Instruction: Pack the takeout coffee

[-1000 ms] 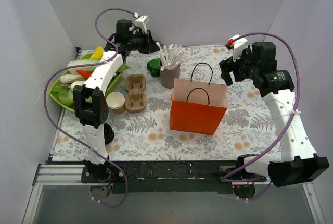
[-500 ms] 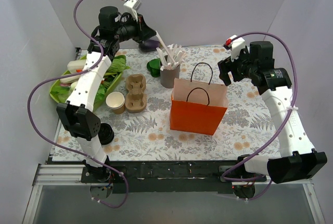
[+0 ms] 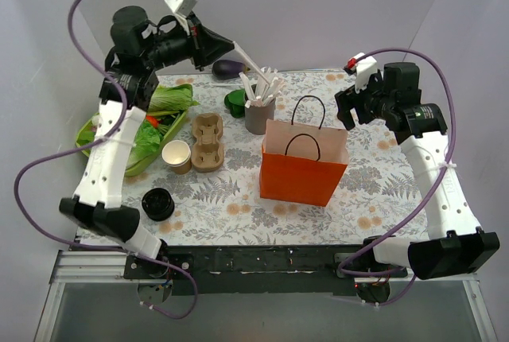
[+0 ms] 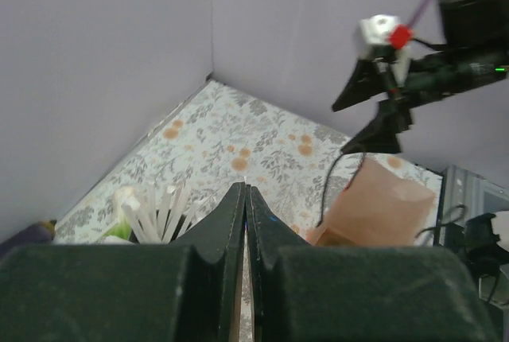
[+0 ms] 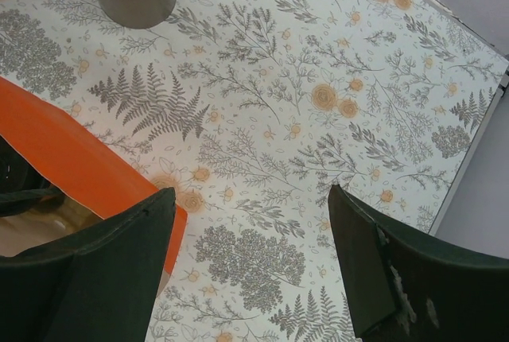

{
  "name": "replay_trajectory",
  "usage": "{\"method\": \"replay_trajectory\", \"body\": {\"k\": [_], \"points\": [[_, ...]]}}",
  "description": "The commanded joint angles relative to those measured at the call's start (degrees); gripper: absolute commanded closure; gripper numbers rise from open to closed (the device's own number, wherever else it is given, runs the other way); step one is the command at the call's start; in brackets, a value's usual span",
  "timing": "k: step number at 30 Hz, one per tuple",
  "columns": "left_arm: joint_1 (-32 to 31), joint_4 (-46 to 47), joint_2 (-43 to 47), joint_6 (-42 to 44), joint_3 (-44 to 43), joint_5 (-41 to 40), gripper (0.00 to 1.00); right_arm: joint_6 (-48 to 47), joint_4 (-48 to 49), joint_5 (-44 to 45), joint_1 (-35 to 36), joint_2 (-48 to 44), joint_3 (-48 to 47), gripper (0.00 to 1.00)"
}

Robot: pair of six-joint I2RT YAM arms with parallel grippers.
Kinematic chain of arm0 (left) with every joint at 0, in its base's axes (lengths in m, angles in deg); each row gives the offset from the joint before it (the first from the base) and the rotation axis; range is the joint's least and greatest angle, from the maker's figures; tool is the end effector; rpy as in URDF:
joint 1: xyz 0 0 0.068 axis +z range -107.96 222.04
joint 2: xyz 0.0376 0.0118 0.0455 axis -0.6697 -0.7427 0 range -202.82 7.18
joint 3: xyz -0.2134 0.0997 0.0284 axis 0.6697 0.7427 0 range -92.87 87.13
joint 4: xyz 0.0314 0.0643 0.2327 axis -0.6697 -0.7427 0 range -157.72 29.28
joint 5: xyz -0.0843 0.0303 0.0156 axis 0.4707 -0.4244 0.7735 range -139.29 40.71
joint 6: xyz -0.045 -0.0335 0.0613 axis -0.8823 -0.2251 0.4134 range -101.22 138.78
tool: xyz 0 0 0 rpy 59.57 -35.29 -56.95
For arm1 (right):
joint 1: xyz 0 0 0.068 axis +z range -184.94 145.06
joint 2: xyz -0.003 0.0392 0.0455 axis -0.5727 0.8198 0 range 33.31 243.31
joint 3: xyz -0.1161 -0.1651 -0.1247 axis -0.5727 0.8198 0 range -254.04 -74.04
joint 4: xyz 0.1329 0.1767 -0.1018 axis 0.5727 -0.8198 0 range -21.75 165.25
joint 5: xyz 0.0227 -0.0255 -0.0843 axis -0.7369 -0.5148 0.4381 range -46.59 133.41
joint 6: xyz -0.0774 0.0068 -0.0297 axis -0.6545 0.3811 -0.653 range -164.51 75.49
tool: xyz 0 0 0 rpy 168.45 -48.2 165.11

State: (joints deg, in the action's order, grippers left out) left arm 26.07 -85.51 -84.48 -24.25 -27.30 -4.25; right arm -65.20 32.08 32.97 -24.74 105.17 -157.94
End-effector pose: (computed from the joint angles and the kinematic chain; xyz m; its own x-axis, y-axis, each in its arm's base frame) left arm 0.3096 -0.1421 0.4788 -0.6213 -0.3238 -0.7136 0.6160 0.3611 -0.7002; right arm 0.2752 0.0627 0.3598 -0.3606 -0.4179 -0.8339 -0.4856 0.8474 -0.2147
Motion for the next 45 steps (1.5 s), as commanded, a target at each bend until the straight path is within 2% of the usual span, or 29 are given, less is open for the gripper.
{"method": "replay_trajectory", "body": {"k": [1,5,9,14,22,23,24,27,30,31,32,36,37,38,41,45], "points": [[-0.29,1.07,10.00,-1.35,1.23,8.31,1.00,0.74,0.99,1.12,-0.88,0.57,-2.76,0.15],[-1.61,-4.37,12.73,0.74,0.53,10.07,1.00,0.39,0.38,1.73,-1.67,1.01,-2.76,0.15],[-6.51,-11.40,16.49,4.70,2.45,9.55,1.00,0.47,0.29,2.00,-2.28,1.53,-3.38,0.15],[-11.10,-13.08,20.37,8.30,10.79,4.90,1.00,1.26,0.55,1.21,-2.55,1.62,-3.82,0.15],[-15.14,-11.77,16.43,9.01,13.18,2.08,1.00,1.26,0.64,0.95,-2.55,-1.01,-1.98,0.15],[-15.41,-11.59,15.20,9.01,13.18,1.81,0.89,1.26,0.64,0.86,-2.55,-1.97,-1.45,0.15],[-15.76,-11.68,14.67,9.19,12.92,2.24,0.83,1.26,0.81,0.86,-2.55,-2.42,-0.92,0.15],[-16.46,-11.15,12.13,9.37,12.13,2.95,0.80,1.53,1.43,0.77,-2.72,-4.08,0.93,0.15],[-17.08,-10.10,9.05,8.14,10.29,4.27,0.71,1.70,1.61,0.59,-2.90,-5.23,2.07,0.15],[-17.25,-9.83,8.34,8.05,8.54,4.18,0.55,1.62,1.61,0.51,-2.99,-5.32,2.16,0.15],[-17.26,-9.66,7.73,7.78,7.48,3.66,0.44,1.53,1.43,0.07,-3.08,-5.67,2.16,0.14],[-17.26,-9.04,5.09,10.58,1.94,-5.72,0.13,0.12,-0.50,-3.27,-3.08,-6.02,1.20,0.12],[-17.26,-9.04,4.30,11.46,1.15,-8.19,0.10,0.03,-1.55,-4.23,-3.08,-6.02,0.84,0.12],[-17.26,-8.87,3.95,12.26,-0.16,-15.78,0.06,-0.05,-1.82,-6.16,-3.08,-6.29,0.49,0.11],[-17.26,-7.81,3.24,14.71,-0.01,-28.55,0.02,0.29,-1.65,-7.58,-2.99,-6.90,-0.12,0.11],[-17.26,-10.00,3.41,18.06,3.32,-33.94,0.03,0.38,-1.29,-7.67,-2.99,-6.64,-0.48,0.11]]}}
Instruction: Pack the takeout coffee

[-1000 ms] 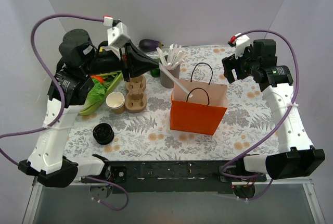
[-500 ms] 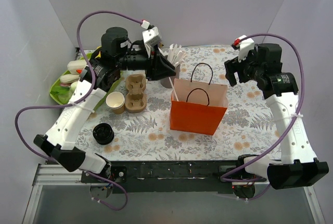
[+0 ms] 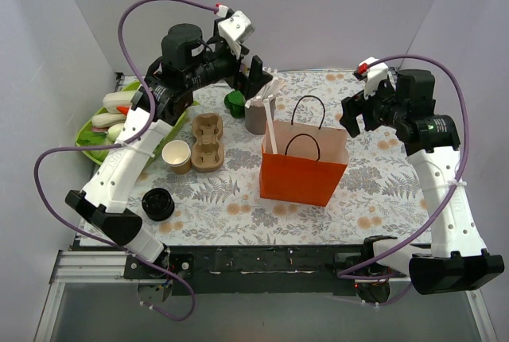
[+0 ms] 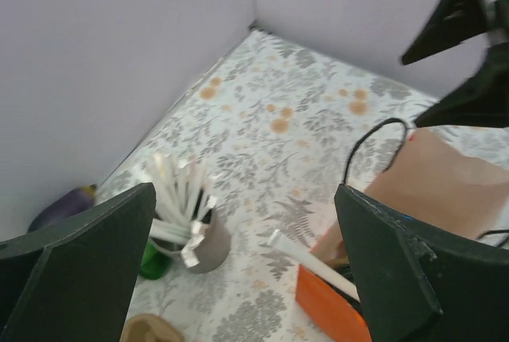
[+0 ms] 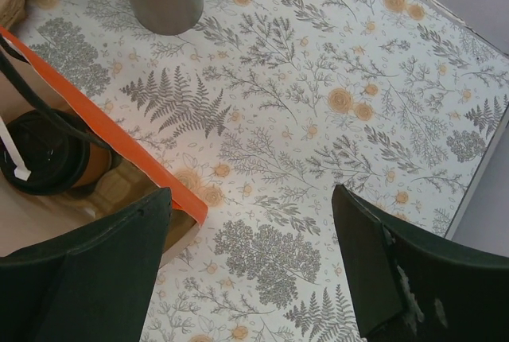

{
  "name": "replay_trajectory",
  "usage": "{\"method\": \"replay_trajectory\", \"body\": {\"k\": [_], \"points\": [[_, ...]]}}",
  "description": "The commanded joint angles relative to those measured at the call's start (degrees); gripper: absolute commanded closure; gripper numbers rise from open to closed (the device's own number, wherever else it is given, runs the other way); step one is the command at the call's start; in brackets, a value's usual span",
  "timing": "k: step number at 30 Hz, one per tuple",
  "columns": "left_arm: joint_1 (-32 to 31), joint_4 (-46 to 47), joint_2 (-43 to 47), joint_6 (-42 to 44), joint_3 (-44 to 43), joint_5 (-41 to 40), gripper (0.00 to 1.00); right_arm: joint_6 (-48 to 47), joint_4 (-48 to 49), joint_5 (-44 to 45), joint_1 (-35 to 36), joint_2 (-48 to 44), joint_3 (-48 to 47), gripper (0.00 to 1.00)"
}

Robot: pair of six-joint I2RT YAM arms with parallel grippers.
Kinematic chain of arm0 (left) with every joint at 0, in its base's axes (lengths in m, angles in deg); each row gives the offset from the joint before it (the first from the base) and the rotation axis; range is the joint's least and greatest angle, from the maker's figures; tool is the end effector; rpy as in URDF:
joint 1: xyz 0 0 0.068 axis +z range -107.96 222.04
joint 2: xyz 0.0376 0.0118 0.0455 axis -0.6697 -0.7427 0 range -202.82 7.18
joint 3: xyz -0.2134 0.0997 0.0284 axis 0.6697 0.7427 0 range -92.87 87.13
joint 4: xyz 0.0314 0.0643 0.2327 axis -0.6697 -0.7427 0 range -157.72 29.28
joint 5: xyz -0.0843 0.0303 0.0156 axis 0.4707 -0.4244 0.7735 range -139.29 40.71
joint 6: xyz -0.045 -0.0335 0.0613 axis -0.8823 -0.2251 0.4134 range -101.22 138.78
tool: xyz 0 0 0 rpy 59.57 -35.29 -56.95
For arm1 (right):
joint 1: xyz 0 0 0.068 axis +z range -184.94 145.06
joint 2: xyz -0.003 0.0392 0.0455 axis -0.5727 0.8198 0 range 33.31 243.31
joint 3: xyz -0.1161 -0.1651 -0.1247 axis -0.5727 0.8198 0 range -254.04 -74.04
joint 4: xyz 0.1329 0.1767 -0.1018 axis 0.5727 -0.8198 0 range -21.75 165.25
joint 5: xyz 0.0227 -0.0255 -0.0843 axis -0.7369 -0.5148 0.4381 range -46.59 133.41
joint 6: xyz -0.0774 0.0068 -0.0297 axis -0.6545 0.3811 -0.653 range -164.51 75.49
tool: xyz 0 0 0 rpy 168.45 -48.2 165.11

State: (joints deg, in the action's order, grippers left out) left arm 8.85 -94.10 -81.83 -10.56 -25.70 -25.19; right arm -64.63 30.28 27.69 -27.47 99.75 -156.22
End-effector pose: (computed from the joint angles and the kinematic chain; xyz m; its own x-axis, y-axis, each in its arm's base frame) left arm 0.2655 -0.2092 0.4633 -0.5311 -0.1871 -0.8264 0.6612 0.5184 -0.5423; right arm 0.2511 0.0526 0.3702 -0.3310 -0.3773 -0.8649 -0.5043 0.8455 -0.1759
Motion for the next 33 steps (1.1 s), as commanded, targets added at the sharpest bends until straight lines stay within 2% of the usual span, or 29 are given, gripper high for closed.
{"method": "replay_trajectory", "body": {"k": [1,7,10,13,19,23,24,26,30,31,33], "points": [[-0.03,-1.94,0.68,3.42,2.35,-13.81,0.04,-0.18,0.59,-2.38,-0.34,-1.13,-2.12,0.11],[0.05,-0.89,-0.19,3.76,7.63,-21.88,0.19,0.43,2.61,-2.38,-0.35,-1.31,-0.27,0.12],[-0.03,-4.13,-5.11,4.56,4.93,-27.86,0.19,0.70,2.87,-2.56,-0.26,-1.31,0.08,0.12],[0.05,-7.74,-7.66,5.52,3.67,-24.99,0.19,0.52,2.96,-2.38,-0.34,-1.39,0.08,0.12],[-1.70,-11.61,-7.84,5.26,2.19,-11.64,0.20,0.08,3.40,-1.41,-0.34,-1.57,0.43,0.12],[-8.19,-13.37,-5.91,8.15,0.34,-6.35,0.20,0.34,4.01,-0.97,-0.26,-1.66,1.22,0.12],[-11.34,-13.55,-5.65,8.68,0.25,-8.08,0.19,0.69,4.36,-0.97,-0.26,-1.57,1.40,0.12],[-13.30,-13.81,-5.73,9.48,0.60,-9.94,0.17,1.05,4.54,-0.97,-0.26,-1.66,1.92,0.12],[-13.66,-11.01,-5.73,9.21,2.53,-17.66,0.13,1.13,4.37,-0.54,-0.34,-1.48,1.75,0.13],[-13.57,-10.13,-5.30,9.22,3.49,-22.38,0.11,0.79,4.10,-0.27,-0.26,-1.40,1.58,0.12],[-12.96,-7.85,-4.68,9.65,4.20,-26.72,0.06,0.61,3.93,0.34,-0.26,-1.40,1.49,0.12]]}}
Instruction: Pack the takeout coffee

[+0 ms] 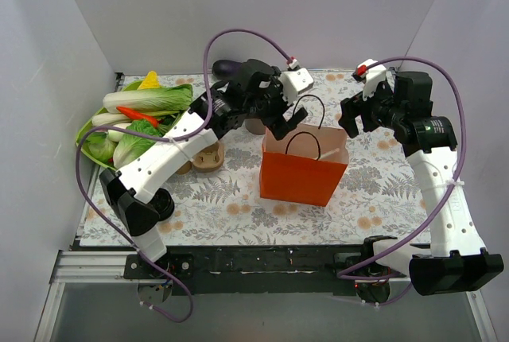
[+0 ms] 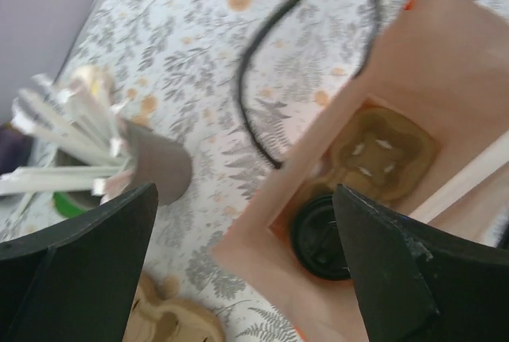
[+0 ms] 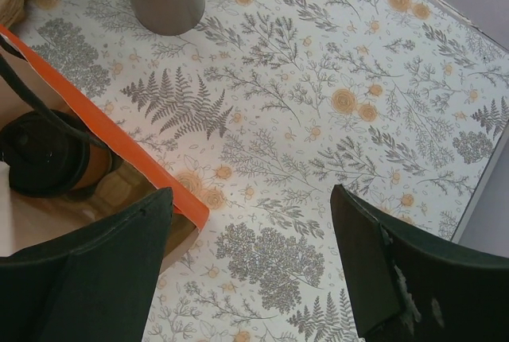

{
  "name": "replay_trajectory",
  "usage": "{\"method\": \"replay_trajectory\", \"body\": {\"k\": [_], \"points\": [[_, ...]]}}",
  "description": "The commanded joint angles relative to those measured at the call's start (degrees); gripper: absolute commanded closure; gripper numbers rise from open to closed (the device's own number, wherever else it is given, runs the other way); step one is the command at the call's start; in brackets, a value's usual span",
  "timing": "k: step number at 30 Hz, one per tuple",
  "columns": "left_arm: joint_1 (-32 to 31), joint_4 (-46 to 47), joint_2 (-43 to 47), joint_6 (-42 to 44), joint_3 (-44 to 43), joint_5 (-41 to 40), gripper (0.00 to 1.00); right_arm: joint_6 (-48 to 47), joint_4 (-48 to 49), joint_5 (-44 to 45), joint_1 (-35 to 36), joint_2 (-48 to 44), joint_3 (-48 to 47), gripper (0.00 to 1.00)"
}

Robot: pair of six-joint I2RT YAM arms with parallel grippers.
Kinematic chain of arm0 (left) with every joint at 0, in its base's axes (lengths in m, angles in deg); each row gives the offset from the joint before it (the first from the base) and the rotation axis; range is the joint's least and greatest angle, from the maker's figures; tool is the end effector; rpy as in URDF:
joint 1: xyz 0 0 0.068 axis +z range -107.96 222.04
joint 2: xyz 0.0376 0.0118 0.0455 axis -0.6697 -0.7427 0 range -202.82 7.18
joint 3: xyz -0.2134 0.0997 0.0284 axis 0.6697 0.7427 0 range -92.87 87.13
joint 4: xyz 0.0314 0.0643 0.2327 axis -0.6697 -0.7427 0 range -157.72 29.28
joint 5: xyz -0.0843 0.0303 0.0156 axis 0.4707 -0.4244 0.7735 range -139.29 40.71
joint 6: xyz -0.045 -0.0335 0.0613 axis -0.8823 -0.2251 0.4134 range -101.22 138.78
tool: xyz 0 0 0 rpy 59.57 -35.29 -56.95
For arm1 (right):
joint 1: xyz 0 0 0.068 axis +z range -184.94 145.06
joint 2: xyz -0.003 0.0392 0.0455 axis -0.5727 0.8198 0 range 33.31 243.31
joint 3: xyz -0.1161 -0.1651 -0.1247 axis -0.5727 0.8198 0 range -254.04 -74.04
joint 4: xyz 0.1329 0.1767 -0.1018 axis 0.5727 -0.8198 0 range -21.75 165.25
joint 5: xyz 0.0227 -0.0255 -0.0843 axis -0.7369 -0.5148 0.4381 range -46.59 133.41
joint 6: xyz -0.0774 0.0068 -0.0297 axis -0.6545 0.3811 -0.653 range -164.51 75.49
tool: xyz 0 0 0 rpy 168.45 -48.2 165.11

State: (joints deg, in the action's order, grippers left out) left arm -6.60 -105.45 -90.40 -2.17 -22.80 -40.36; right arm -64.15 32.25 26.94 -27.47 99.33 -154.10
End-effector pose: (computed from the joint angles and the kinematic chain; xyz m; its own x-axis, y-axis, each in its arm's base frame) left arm 0.2430 -0.2932 0.3675 -0.6265 0.1771 -0.7590 0.6468 0.6615 -0.3795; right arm 0.2530 0.0537 0.3643 -0.3276 -0.3680 -0.8702 -0.5105 0.8440 -0.1647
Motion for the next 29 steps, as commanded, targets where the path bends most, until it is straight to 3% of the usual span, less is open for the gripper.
{"method": "replay_trajectory", "body": {"k": [1,8,12,19,24,29], "points": [[3.02,4.21,4.32,1.18,1.30,-13.57,0.05,0.13,1.78,1.26,-0.34,-1.07,-0.55,0.12],[8.90,6.58,6.26,0.30,-0.73,-15.51,0.02,0.74,0.91,-2.07,-0.43,0.60,-2.03,0.10],[12.34,7.81,6.17,-1.90,-0.81,-18.15,0.02,6.71,2.40,-0.15,-0.35,1.92,-4.41,0.10],[16.64,10.10,5.82,-4.89,-1.43,-24.04,0.02,18.05,6.88,16.08,-0.43,4.63,-12.38,0.03],[20.78,10.89,4.33,-4.80,-3.71,-24.22,0.02,18.50,3.28,24.55,-0.43,12.02,-29.35,0.02],[21.04,10.72,2.92,-4.27,-6.08,-23.34,0.02,17.27,8.72,31.32,-0.43,14.49,-33.59,0.02]]}}
